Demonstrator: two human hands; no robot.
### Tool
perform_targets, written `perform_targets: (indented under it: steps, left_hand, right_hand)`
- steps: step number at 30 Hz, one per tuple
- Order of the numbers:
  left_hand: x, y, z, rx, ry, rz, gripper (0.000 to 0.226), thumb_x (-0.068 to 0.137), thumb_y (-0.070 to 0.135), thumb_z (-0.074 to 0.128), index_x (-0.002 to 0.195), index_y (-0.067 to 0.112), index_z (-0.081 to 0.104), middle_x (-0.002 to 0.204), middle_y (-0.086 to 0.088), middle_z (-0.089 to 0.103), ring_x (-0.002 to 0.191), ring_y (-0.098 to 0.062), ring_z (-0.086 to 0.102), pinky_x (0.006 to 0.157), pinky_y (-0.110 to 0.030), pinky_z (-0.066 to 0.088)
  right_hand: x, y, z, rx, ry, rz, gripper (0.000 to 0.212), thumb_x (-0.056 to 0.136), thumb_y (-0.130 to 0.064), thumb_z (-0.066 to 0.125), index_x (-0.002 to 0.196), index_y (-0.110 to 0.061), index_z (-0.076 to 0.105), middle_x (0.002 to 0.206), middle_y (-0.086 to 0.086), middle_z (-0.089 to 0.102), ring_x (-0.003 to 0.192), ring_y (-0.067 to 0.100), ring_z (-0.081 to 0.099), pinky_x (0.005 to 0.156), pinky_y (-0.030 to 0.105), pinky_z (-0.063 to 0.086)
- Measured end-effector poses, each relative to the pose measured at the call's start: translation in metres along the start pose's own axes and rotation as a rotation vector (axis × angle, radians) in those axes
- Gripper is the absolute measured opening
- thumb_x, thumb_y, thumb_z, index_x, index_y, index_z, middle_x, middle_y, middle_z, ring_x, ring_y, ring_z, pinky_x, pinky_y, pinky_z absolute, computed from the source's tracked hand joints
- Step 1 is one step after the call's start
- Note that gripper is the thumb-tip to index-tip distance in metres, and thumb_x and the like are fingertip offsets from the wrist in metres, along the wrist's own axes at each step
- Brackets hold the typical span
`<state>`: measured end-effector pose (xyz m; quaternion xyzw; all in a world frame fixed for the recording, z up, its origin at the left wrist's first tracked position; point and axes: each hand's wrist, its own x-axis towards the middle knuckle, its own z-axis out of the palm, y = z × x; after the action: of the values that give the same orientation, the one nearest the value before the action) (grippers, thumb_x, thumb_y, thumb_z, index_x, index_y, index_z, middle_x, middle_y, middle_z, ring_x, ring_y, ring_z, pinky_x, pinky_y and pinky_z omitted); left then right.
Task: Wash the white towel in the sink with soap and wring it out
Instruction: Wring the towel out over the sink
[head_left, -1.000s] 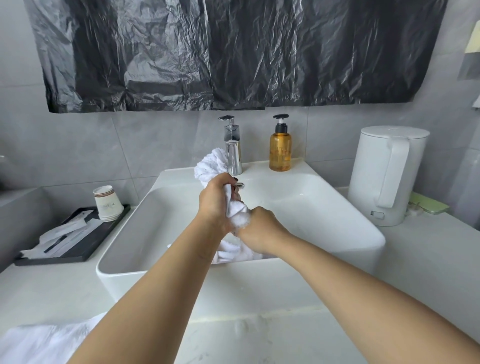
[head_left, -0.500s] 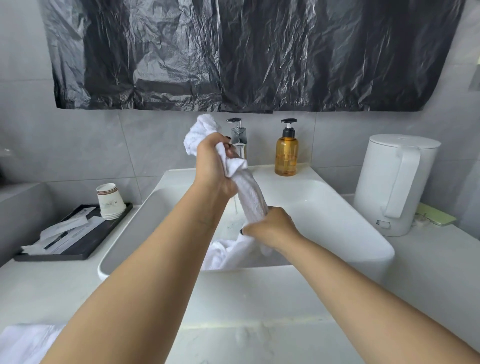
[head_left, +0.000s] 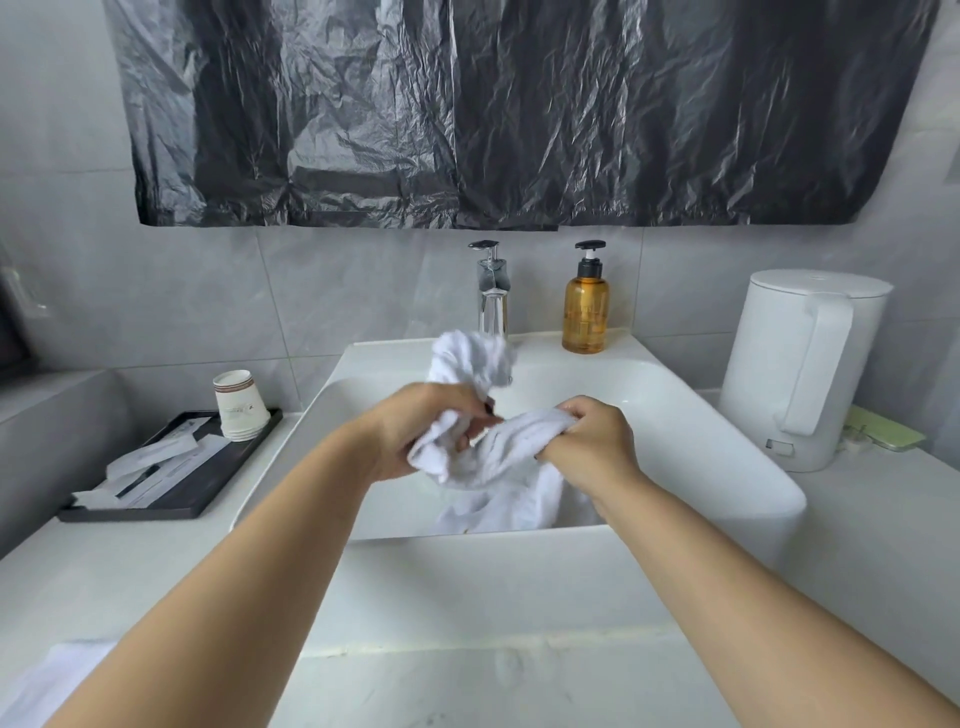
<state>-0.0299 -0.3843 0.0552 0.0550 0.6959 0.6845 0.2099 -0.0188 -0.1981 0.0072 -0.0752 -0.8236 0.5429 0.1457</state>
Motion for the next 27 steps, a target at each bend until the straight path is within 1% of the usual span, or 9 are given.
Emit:
perform_targets:
  steps: [2, 4, 7, 10, 15, 18, 22, 25, 27]
  left_hand:
    - [-0.002, -0.005, 0.006, 0.217, -0.009, -0.073, 0.048, 0.05, 0.015, 0.082, 0.094, 0.002, 0.068, 0.087, -0.016, 0.068, 0.075, -0.024, 0.065, 0.078, -0.035, 0.049]
    - [-0.005, -0.006, 0.013, 0.354, -0.026, -0.089, 0.039, 0.057, 0.011, 0.085, 0.092, 0.004, 0.071, 0.089, -0.015, 0.072, 0.082, -0.025, 0.069, 0.087, -0.039, 0.053]
    - [-0.006, -0.005, 0.019, 0.541, -0.029, -0.065, 0.036, 0.065, 0.014, 0.089, 0.098, 0.006, 0.074, 0.093, -0.007, 0.078, 0.091, -0.022, 0.074, 0.095, -0.035, 0.054]
    - [-0.003, -0.007, 0.025, 0.733, 0.042, -0.013, 0.043, 0.059, 0.024, 0.092, 0.097, 0.015, 0.075, 0.092, -0.001, 0.078, 0.089, -0.016, 0.074, 0.091, -0.034, 0.058]
    - [-0.002, -0.013, 0.033, 0.814, 0.181, 0.149, 0.031, 0.066, 0.018, 0.086, 0.093, 0.019, 0.072, 0.094, 0.002, 0.075, 0.089, -0.016, 0.071, 0.085, -0.031, 0.058]
    - [0.0, -0.014, 0.031, 0.724, 0.186, 0.171, 0.03, 0.067, 0.016, 0.085, 0.094, 0.02, 0.073, 0.093, 0.002, 0.076, 0.089, -0.016, 0.072, 0.085, -0.031, 0.058]
    - [-0.003, -0.019, 0.026, 0.562, 0.107, 0.141, 0.033, 0.061, 0.012, 0.084, 0.092, 0.018, 0.075, 0.089, 0.001, 0.078, 0.087, -0.015, 0.073, 0.085, -0.03, 0.057]
    - [-0.005, -0.028, 0.02, 0.347, 0.141, 0.167, 0.042, 0.053, 0.013, 0.078, 0.094, 0.005, 0.074, 0.093, -0.012, 0.077, 0.086, -0.023, 0.074, 0.087, -0.038, 0.057]
    - [-0.005, -0.031, 0.017, 0.151, 0.189, 0.197, 0.043, 0.055, 0.01, 0.074, 0.095, -0.004, 0.071, 0.092, -0.021, 0.075, 0.079, -0.027, 0.072, 0.08, -0.039, 0.057]
  right_hand:
    - [-0.001, 0.0, 0.0, -0.091, 0.016, -0.084, 0.019, 0.075, -0.003, 0.059, 0.083, -0.02, 0.063, 0.096, 0.001, 0.062, 0.085, 0.018, 0.058, 0.067, 0.022, 0.041]
    - [-0.002, 0.0, 0.001, -0.192, 0.038, -0.156, 0.023, 0.077, -0.001, 0.057, 0.083, -0.023, 0.06, 0.104, 0.003, 0.053, 0.086, 0.018, 0.053, 0.072, 0.02, 0.037]
    - [-0.003, 0.0, 0.001, -0.226, 0.075, -0.177, 0.023, 0.078, 0.0, 0.057, 0.085, -0.022, 0.06, 0.105, 0.004, 0.049, 0.083, 0.017, 0.05, 0.07, 0.018, 0.035]
    - [-0.002, 0.001, 0.0, -0.22, 0.091, -0.159, 0.029, 0.077, 0.005, 0.051, 0.091, -0.018, 0.062, 0.107, 0.005, 0.05, 0.086, 0.018, 0.049, 0.072, 0.019, 0.035]
    - [-0.001, 0.001, 0.001, -0.117, 0.12, -0.114, 0.036, 0.074, 0.006, 0.046, 0.095, -0.02, 0.061, 0.107, 0.005, 0.059, 0.094, 0.022, 0.056, 0.079, 0.025, 0.042]
    - [-0.001, 0.002, 0.0, 0.093, 0.077, -0.01, 0.034, 0.074, 0.002, 0.047, 0.093, -0.019, 0.066, 0.096, 0.002, 0.069, 0.093, 0.023, 0.065, 0.078, 0.03, 0.054]
    - [-0.005, 0.001, -0.001, 0.165, -0.21, 0.101, 0.024, 0.076, 0.002, 0.055, 0.088, -0.013, 0.069, 0.08, 0.001, 0.072, 0.076, 0.018, 0.068, 0.065, 0.023, 0.051]
    - [-0.006, -0.002, -0.004, 0.152, -0.391, 0.192, 0.024, 0.065, 0.001, 0.063, 0.086, -0.008, 0.073, 0.075, 0.003, 0.072, 0.076, 0.019, 0.069, 0.067, 0.023, 0.05]
    - [-0.006, -0.002, -0.006, 0.156, -0.449, 0.198, 0.024, 0.058, -0.006, 0.069, 0.082, -0.008, 0.071, 0.076, 0.005, 0.071, 0.078, 0.02, 0.068, 0.068, 0.025, 0.048]
